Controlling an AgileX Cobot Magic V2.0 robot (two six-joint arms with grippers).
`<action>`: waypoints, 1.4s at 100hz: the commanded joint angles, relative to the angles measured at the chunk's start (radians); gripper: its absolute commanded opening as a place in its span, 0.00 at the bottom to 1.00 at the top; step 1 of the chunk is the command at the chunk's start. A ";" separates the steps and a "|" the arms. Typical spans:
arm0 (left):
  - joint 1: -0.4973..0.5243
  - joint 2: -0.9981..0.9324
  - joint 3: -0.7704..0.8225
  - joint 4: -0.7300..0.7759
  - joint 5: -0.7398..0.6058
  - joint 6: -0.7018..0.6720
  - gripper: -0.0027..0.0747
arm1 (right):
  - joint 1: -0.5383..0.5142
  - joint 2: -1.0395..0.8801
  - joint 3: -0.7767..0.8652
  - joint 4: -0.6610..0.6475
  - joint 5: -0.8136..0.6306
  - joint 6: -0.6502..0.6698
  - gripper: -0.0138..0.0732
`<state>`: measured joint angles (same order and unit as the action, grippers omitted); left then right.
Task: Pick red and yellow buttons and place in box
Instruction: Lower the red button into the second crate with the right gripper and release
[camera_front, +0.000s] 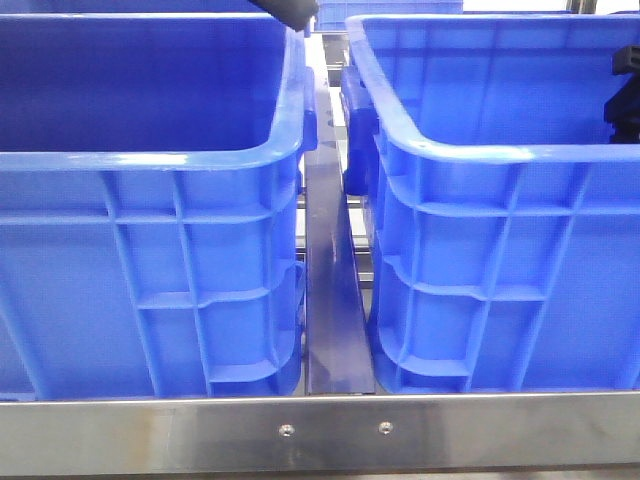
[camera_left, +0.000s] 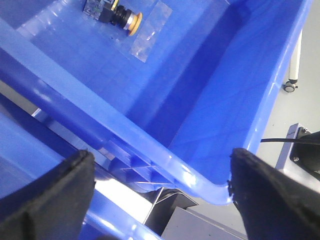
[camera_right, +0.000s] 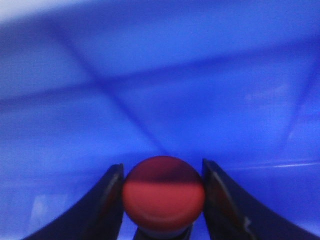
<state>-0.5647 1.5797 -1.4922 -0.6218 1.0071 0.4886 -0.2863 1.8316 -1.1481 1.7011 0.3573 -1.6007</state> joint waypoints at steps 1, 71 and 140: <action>-0.006 -0.043 -0.034 -0.055 -0.024 0.005 0.72 | -0.003 -0.029 -0.030 0.035 0.031 -0.012 0.35; -0.006 -0.043 -0.034 -0.061 -0.024 0.005 0.72 | -0.003 -0.027 -0.032 0.034 0.088 -0.012 0.73; -0.006 -0.061 -0.034 -0.043 -0.125 -0.007 0.70 | -0.004 -0.224 0.080 -0.128 0.106 -0.007 0.70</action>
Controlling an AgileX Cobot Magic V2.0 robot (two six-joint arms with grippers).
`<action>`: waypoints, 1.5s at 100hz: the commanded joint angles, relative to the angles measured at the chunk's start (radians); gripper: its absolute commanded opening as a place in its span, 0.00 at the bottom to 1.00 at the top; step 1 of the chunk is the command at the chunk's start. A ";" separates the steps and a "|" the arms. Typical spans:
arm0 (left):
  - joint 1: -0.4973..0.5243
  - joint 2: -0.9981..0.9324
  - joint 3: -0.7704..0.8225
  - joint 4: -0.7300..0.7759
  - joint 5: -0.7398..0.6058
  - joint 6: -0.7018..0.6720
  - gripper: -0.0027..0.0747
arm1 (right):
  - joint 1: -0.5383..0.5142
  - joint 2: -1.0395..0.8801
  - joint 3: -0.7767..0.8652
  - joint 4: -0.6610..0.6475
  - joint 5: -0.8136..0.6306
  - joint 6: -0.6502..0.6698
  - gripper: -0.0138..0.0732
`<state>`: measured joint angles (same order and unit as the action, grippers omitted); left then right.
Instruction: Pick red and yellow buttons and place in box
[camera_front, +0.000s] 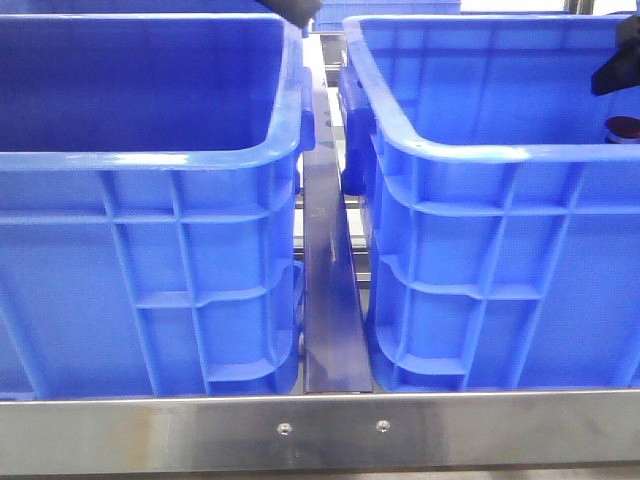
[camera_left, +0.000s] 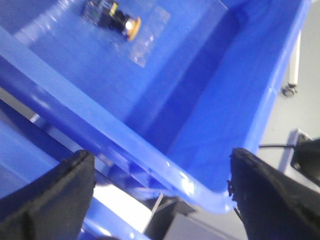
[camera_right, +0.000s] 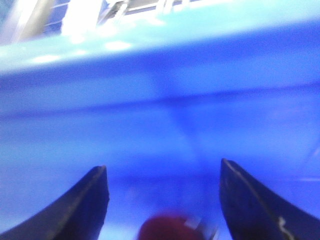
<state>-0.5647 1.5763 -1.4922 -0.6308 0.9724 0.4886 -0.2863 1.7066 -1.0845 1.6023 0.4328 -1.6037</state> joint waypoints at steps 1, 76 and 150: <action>-0.006 -0.060 -0.034 -0.024 -0.096 -0.010 0.69 | -0.004 -0.103 0.021 -0.034 0.030 -0.004 0.69; 0.138 -0.119 0.078 0.531 -0.288 -0.417 0.01 | -0.004 -0.696 0.350 -0.037 0.045 -0.004 0.08; 0.610 -0.747 0.582 0.576 -0.486 -0.417 0.01 | 0.052 -0.878 0.449 -0.036 0.143 0.087 0.09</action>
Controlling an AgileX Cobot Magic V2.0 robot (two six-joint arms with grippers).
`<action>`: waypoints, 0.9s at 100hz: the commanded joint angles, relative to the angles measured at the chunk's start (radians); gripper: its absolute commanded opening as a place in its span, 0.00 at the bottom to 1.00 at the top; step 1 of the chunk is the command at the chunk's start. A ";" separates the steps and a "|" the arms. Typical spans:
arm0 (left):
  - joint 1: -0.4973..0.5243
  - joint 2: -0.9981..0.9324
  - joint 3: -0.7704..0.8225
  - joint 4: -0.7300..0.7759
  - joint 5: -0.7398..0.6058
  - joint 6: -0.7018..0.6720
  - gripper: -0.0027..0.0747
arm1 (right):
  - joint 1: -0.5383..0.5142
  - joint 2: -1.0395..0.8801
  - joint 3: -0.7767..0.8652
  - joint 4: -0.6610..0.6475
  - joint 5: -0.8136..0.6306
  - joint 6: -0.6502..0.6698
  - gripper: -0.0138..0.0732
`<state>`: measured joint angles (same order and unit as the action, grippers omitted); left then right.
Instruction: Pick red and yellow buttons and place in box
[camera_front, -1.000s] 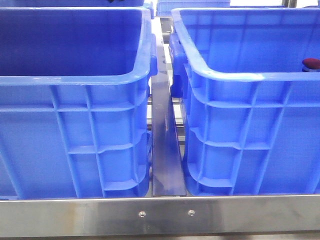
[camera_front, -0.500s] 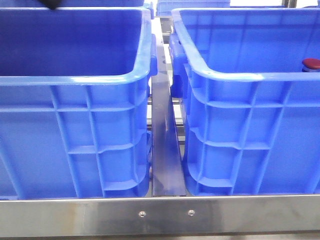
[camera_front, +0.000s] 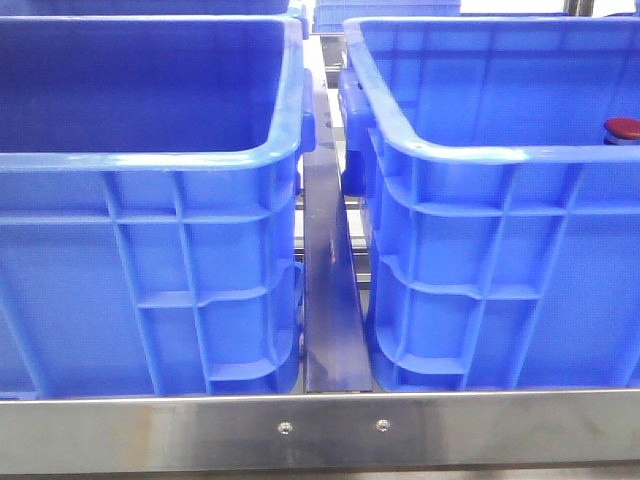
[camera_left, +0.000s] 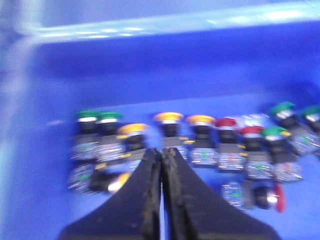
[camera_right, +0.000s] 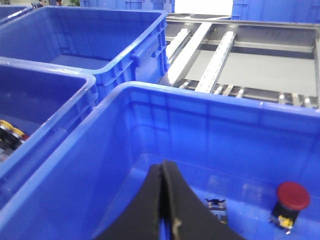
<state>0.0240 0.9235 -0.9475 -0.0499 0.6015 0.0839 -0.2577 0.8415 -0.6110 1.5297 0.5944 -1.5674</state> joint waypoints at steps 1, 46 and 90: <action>0.022 -0.102 0.043 -0.002 -0.118 -0.012 0.01 | 0.026 -0.014 -0.024 0.037 -0.026 0.059 0.09; 0.022 -0.461 0.331 0.001 -0.258 -0.012 0.01 | 0.120 -0.327 0.156 0.035 -0.387 0.072 0.09; 0.022 -0.719 0.450 0.001 -0.284 -0.012 0.01 | 0.119 -0.765 0.384 0.035 -0.518 0.072 0.09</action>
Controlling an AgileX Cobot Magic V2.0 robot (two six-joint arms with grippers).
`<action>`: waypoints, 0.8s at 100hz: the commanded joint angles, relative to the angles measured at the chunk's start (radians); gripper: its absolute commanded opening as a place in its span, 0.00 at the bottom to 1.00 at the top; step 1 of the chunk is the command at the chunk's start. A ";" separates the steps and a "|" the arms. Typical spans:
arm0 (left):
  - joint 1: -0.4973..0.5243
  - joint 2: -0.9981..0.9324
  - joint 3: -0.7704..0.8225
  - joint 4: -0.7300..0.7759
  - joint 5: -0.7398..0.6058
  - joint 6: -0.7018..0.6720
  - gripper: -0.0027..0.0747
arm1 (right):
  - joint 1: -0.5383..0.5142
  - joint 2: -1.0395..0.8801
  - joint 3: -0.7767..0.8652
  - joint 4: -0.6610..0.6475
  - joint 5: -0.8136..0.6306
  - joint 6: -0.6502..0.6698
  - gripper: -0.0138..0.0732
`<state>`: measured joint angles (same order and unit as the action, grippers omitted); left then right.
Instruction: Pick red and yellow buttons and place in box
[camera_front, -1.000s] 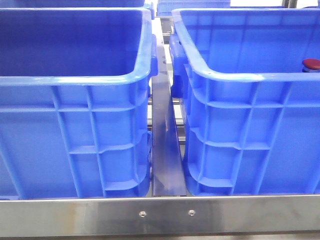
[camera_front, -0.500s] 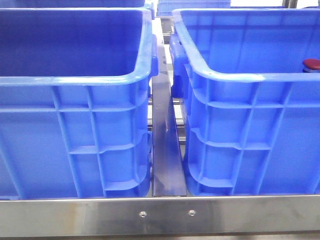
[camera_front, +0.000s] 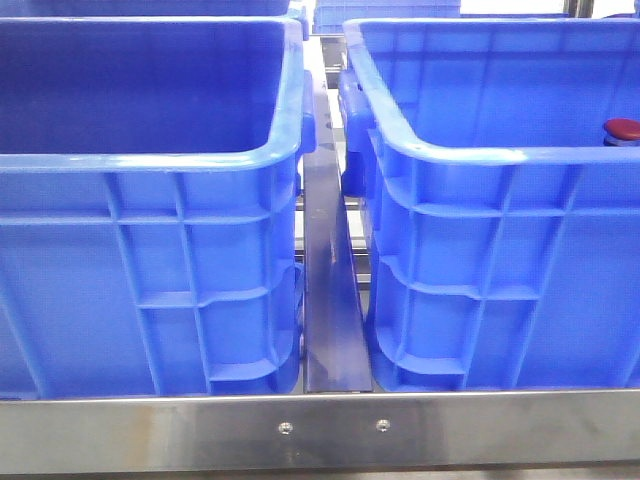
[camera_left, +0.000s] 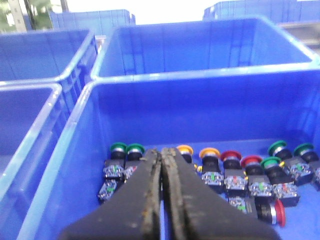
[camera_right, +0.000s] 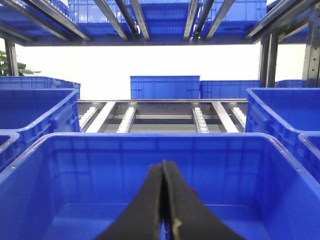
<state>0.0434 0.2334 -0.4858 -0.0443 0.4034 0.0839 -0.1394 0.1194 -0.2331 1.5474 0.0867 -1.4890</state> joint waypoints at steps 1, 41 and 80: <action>0.003 -0.033 -0.011 -0.003 -0.086 -0.012 0.01 | 0.001 -0.052 0.011 0.018 -0.010 -0.006 0.09; 0.003 -0.071 0.003 0.000 -0.079 -0.012 0.01 | 0.001 -0.108 0.029 0.020 -0.009 -0.006 0.09; 0.003 -0.071 0.003 0.000 -0.079 -0.012 0.01 | 0.001 -0.108 0.029 0.020 -0.009 -0.006 0.09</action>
<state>0.0434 0.1520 -0.4571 -0.0427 0.4034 0.0839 -0.1394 -0.0001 -0.1800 1.5510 0.0844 -1.4908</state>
